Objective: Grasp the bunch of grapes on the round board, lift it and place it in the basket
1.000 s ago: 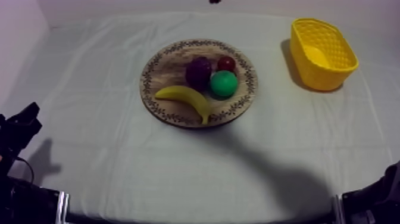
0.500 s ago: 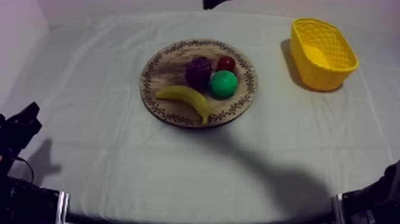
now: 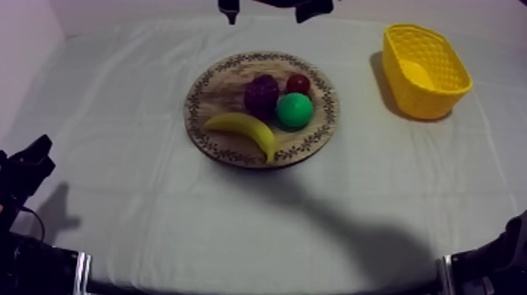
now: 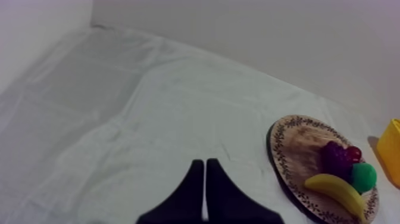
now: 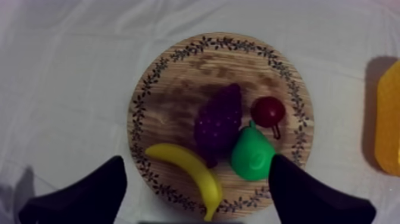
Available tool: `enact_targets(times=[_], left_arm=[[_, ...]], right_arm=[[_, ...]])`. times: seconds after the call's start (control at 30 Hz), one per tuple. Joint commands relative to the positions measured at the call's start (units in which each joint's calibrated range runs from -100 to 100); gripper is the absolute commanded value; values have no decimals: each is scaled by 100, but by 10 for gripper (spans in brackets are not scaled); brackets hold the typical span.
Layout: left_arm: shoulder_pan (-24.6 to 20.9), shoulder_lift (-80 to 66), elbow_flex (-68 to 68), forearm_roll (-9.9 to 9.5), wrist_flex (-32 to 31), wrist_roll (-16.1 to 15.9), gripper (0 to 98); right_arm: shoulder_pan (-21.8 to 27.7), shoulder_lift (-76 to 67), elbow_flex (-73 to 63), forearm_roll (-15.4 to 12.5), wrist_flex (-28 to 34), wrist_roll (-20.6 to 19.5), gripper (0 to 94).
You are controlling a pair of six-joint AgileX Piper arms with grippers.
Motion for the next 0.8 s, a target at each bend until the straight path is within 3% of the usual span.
enact_targets(times=[0.0,0.77], left_arm=[[-1,0,2,1,0,-2,1],[-1,0,2,1,0,-2,1]], right_arm=[[7,30,34,-22,-41,8,861],[347,1419,331,-161,-1203,110,851]])
